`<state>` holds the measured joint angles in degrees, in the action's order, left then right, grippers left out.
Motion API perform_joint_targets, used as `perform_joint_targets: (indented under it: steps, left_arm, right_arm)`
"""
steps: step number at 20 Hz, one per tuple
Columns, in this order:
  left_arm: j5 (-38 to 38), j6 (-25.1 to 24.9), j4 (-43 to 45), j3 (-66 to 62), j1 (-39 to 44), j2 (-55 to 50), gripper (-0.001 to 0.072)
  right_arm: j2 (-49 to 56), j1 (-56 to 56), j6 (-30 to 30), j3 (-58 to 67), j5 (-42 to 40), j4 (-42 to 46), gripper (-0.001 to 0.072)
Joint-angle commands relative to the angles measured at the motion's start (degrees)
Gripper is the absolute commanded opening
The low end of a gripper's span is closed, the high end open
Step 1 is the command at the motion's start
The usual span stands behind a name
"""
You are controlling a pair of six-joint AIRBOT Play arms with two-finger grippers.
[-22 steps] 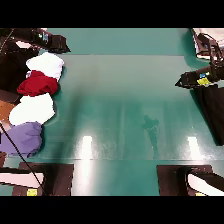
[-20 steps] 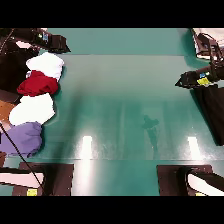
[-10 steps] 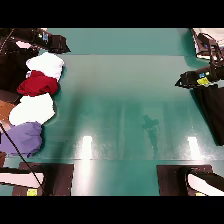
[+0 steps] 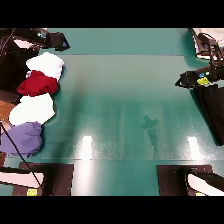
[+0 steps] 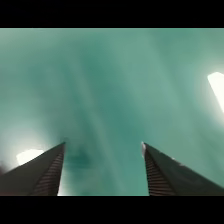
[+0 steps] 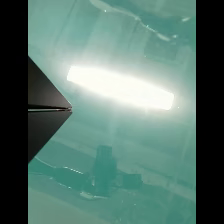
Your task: Fold the shirts.
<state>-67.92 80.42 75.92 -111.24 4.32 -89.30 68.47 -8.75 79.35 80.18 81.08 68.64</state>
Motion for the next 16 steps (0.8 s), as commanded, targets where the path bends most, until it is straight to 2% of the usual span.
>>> perform_joint_targets:
  steps: [1,9,15,16]
  left_arm:
    - [7.63,6.91,18.53,0.00,-1.77,-3.08,0.0573]
    - [10.69,7.89,17.81,0.00,-11.52,-22.03,0.0575]
    - [15.08,7.89,17.46,-0.02,-11.85,-26.64,0.0571]
    - [15.28,7.89,17.40,-0.28,-11.85,-26.64,0.0441]
  right_arm:
    - [-0.04,-0.07,1.11,0.07,0.15,-0.07,0.0015]
    - [-0.04,-0.07,3.76,0.07,-0.09,-0.07,0.0015]
    - [-0.04,-0.07,3.76,0.07,-0.13,-0.07,0.0015]
    - [-0.04,-0.07,3.76,0.07,-0.13,-0.07,0.0015]
